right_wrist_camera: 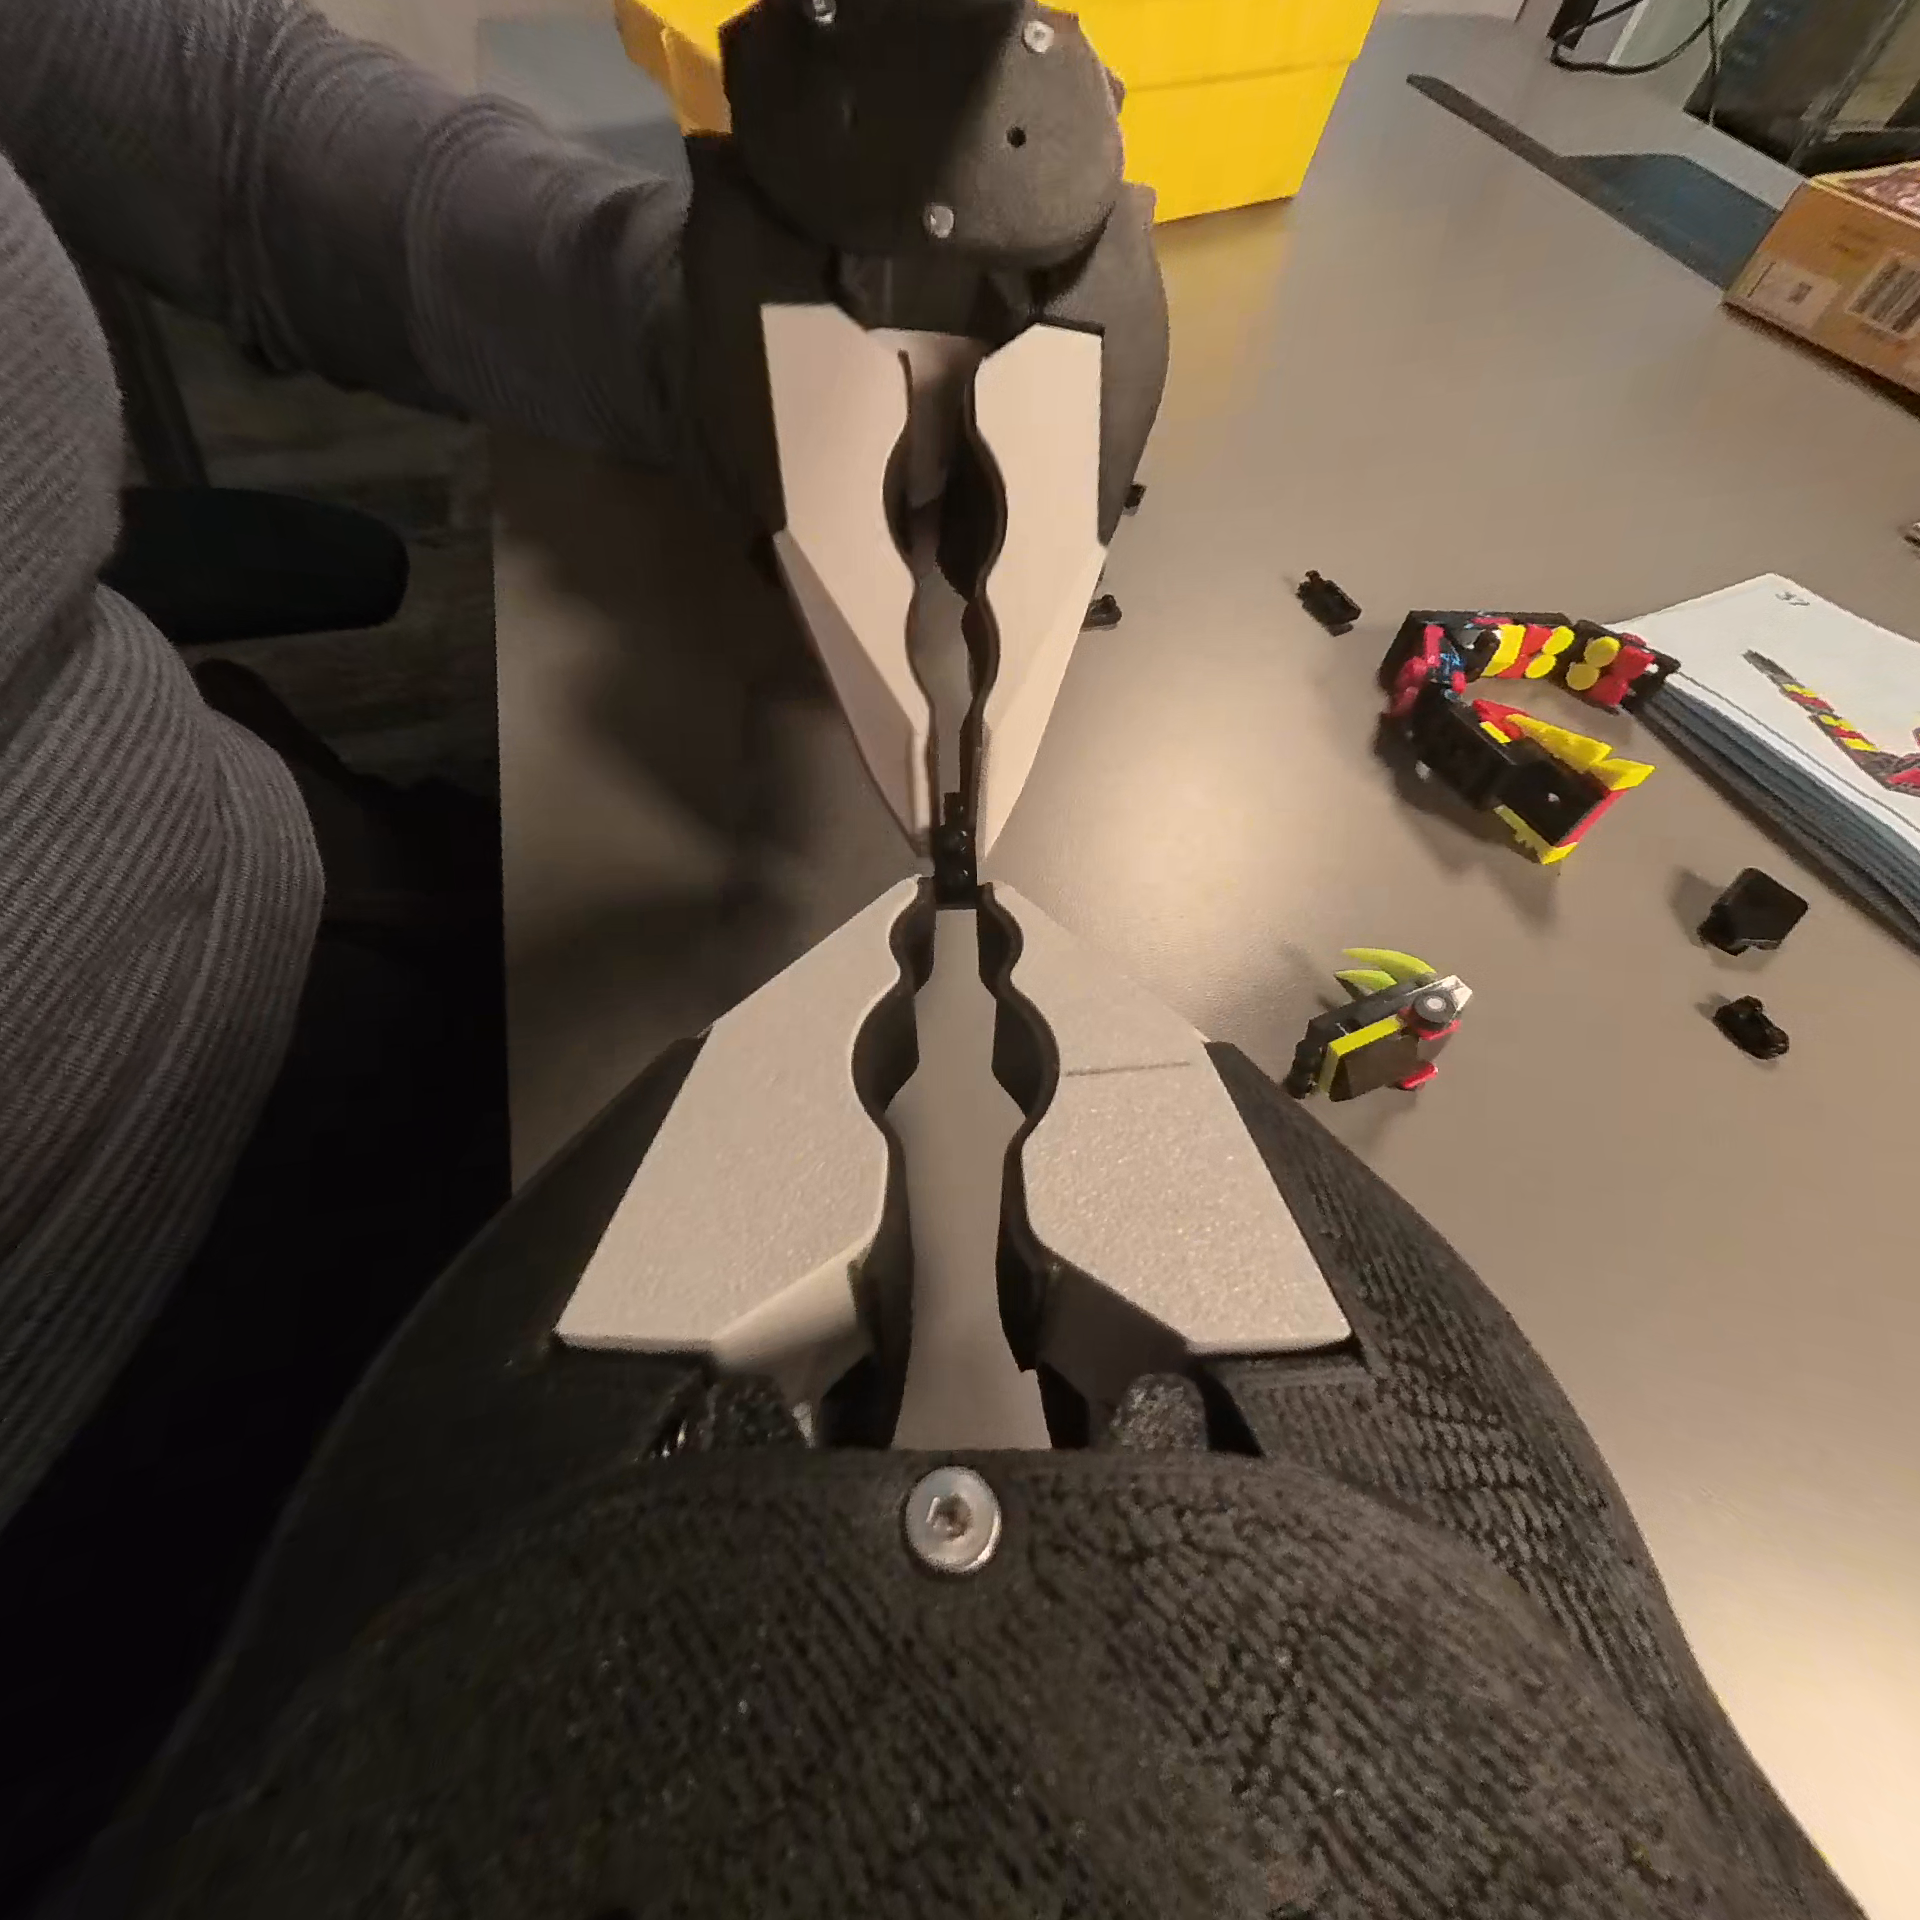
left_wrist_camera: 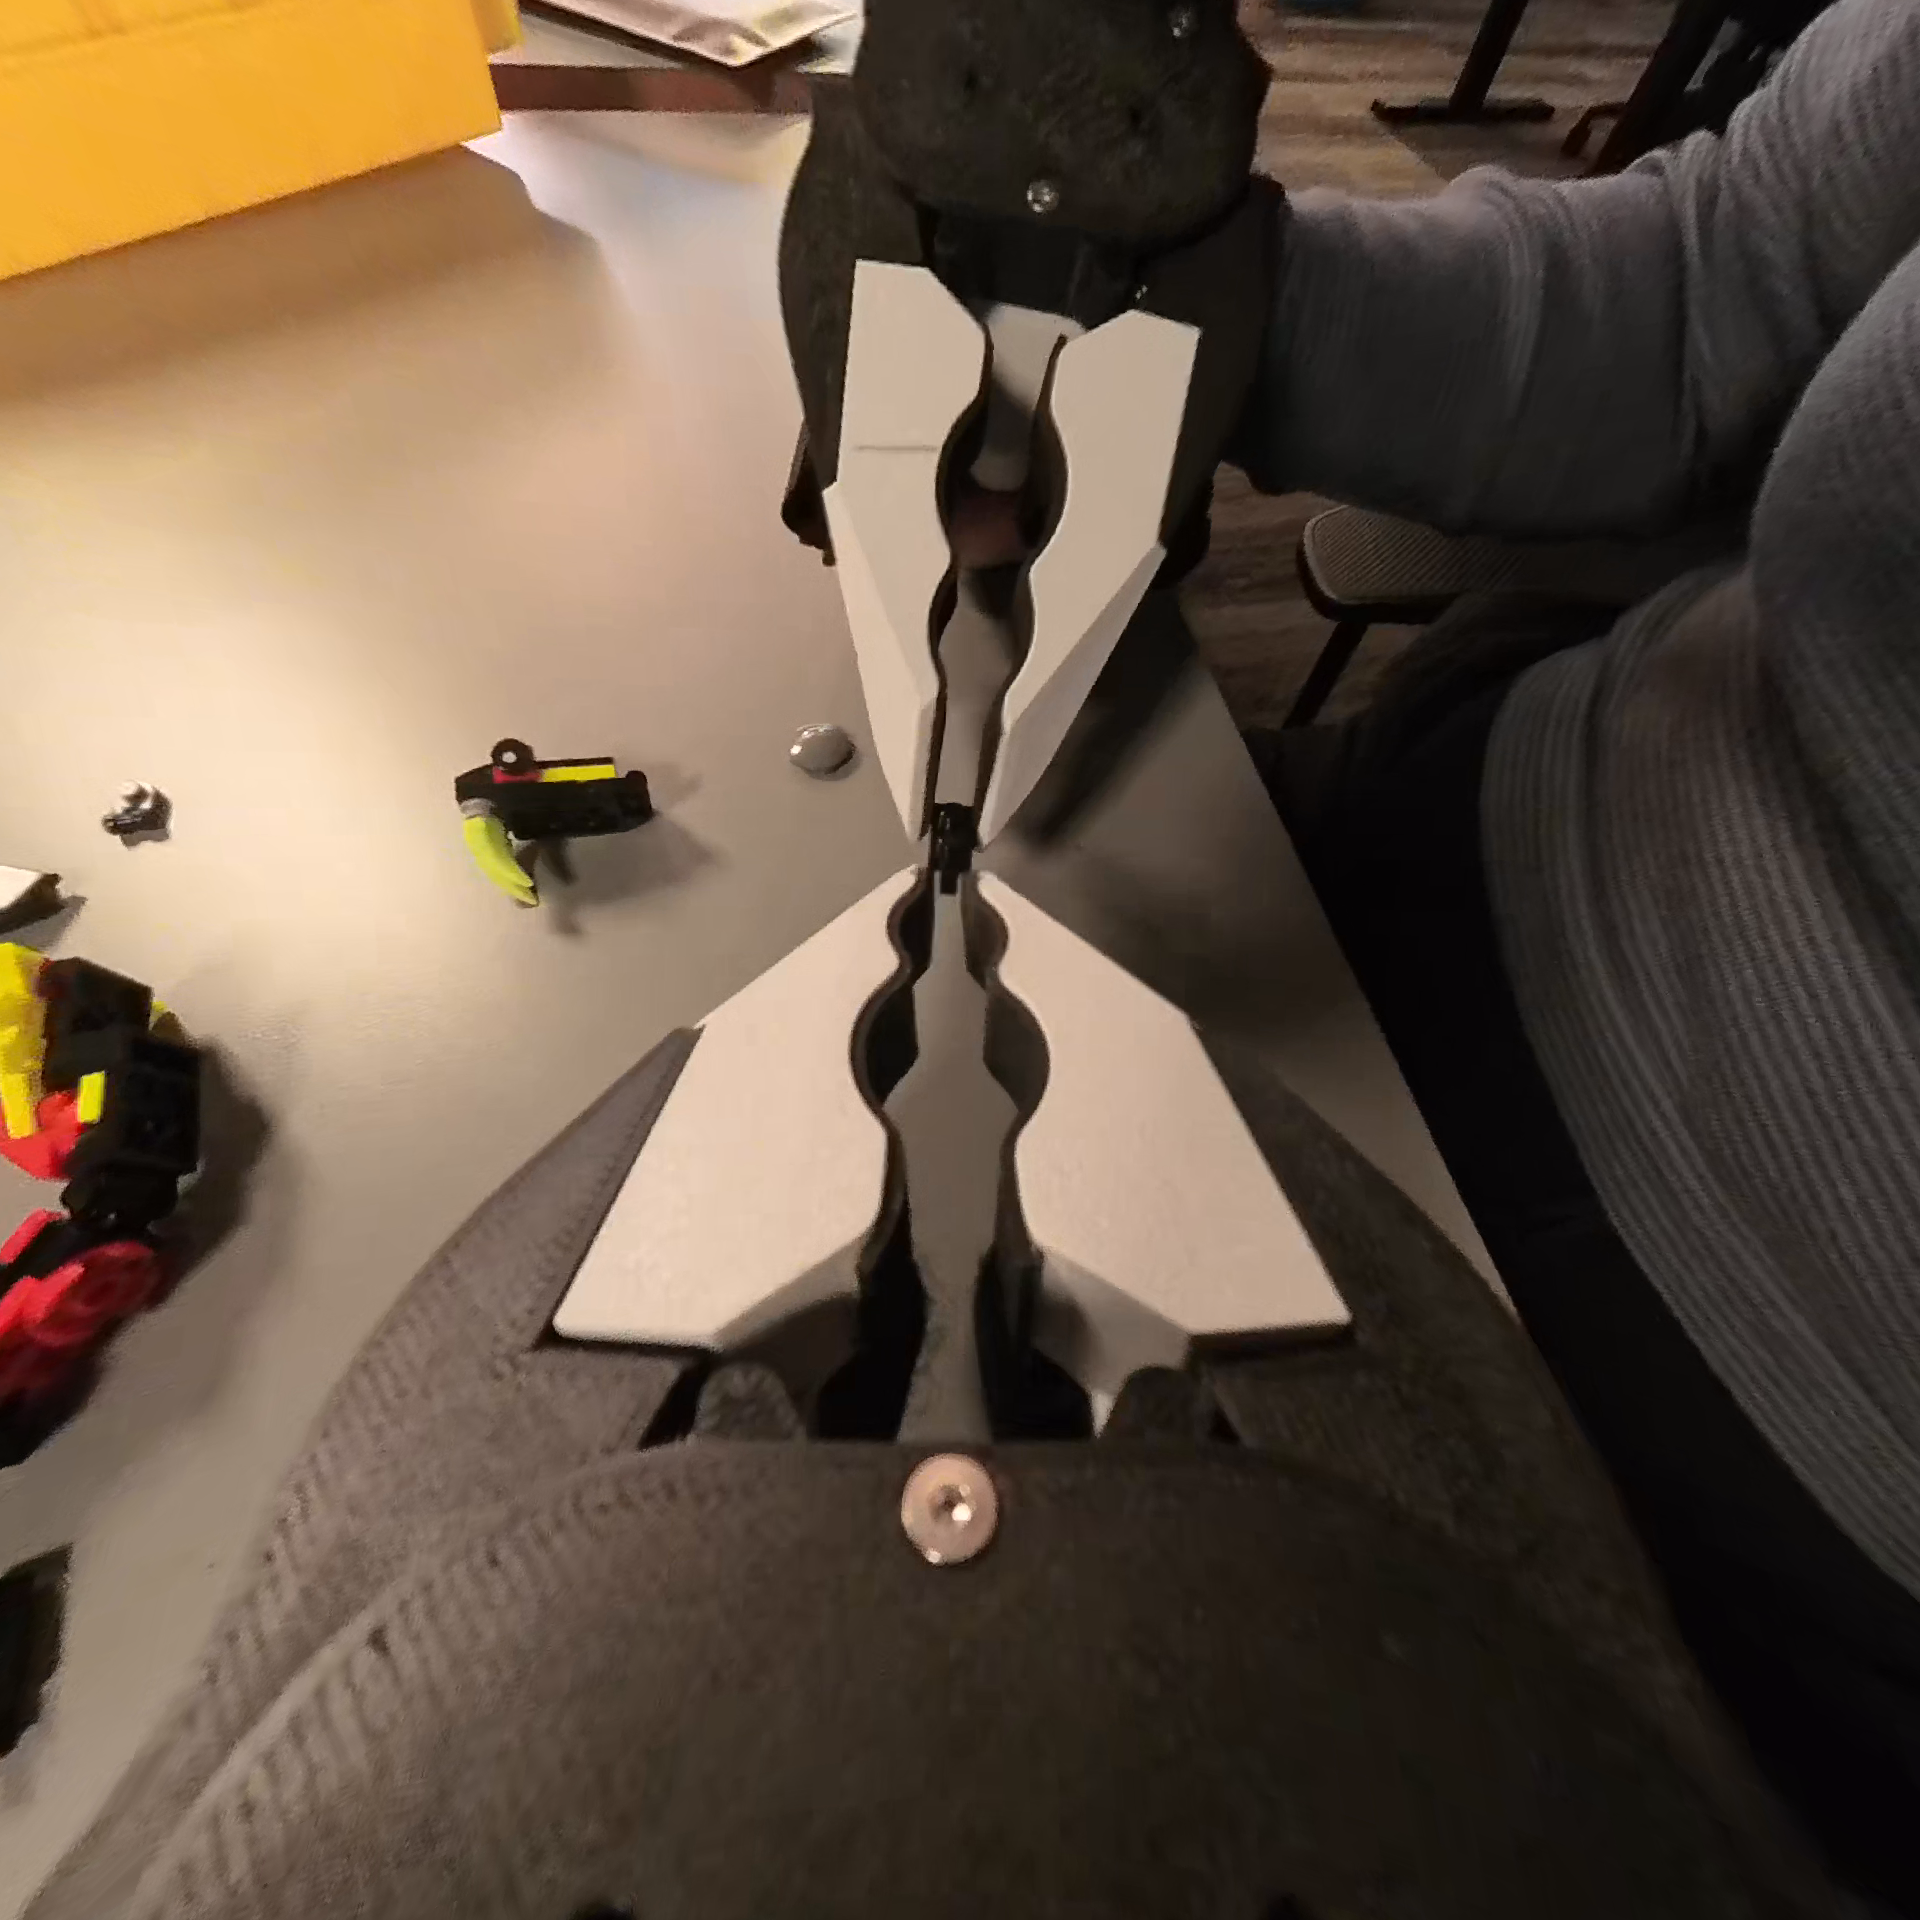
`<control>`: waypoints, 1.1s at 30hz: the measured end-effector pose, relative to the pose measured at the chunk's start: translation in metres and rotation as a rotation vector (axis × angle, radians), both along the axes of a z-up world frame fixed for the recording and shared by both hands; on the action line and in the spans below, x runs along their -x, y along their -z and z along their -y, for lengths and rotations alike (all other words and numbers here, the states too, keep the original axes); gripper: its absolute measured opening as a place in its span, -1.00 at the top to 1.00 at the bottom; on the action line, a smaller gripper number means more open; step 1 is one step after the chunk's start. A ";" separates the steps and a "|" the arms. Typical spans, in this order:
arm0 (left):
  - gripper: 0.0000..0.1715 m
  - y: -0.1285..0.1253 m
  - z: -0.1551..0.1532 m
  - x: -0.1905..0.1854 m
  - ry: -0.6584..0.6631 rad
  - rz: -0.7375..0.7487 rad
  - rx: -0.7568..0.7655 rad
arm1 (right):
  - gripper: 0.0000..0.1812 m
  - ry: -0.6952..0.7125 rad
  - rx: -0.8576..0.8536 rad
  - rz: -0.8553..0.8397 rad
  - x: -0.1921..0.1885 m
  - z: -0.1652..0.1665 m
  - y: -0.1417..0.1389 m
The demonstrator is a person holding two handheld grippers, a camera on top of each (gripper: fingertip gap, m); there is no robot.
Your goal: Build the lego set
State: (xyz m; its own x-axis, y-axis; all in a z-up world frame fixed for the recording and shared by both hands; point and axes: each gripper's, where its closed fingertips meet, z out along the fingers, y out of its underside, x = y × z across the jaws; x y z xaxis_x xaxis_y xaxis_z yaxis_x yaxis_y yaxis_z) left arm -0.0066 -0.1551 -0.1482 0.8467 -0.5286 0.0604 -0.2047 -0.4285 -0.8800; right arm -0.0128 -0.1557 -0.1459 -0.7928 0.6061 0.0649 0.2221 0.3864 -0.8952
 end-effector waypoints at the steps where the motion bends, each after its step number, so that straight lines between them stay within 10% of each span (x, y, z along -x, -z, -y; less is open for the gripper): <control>1: 0.97 -0.001 0.000 0.000 0.004 0.013 0.000 | 0.94 -0.002 0.003 0.001 0.000 0.000 0.000; 19: 0.99 -0.002 0.000 0.000 -0.002 -0.004 -0.018 | 0.94 0.010 -0.028 -0.023 -0.001 -0.002 0.001; 26: 1.00 -0.006 -0.005 0.009 -0.084 0.050 -0.017 | 0.62 0.310 -0.039 0.012 0.009 -0.047 0.005; 33: 1.00 -0.006 -0.007 0.010 -0.109 0.043 -0.019 | 0.74 0.331 -0.113 0.208 0.000 -0.062 0.034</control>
